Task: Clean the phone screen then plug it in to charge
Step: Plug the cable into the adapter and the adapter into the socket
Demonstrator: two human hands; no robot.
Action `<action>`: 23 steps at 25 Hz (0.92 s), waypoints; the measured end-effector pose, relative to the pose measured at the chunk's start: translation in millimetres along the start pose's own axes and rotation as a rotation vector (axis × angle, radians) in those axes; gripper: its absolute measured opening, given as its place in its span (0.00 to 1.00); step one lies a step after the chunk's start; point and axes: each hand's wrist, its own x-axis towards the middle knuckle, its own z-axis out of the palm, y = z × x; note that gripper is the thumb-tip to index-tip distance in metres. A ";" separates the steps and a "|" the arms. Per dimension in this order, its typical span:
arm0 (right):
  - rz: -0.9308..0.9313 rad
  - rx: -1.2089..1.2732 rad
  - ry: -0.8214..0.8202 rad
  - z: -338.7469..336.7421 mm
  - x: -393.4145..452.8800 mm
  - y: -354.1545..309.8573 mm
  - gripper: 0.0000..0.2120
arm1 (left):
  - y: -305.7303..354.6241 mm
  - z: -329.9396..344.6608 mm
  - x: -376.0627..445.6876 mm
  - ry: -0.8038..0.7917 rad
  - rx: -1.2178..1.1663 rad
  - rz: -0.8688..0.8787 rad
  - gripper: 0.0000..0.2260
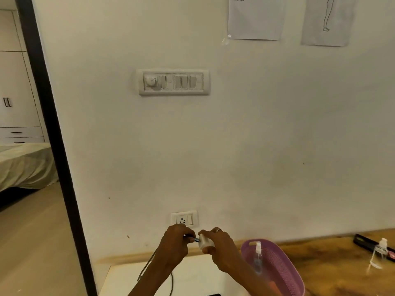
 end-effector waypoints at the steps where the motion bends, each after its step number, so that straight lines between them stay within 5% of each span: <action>1: 0.008 0.007 0.002 -1.0 0.5 1.1 0.24 | 1.2 1.2 1.1 -0.007 0.010 0.005 0.06; 23: -0.069 -0.008 0.081 -23.5 8.0 -12.8 0.20 | 5.5 -18.9 1.4 0.080 -0.059 -0.052 0.06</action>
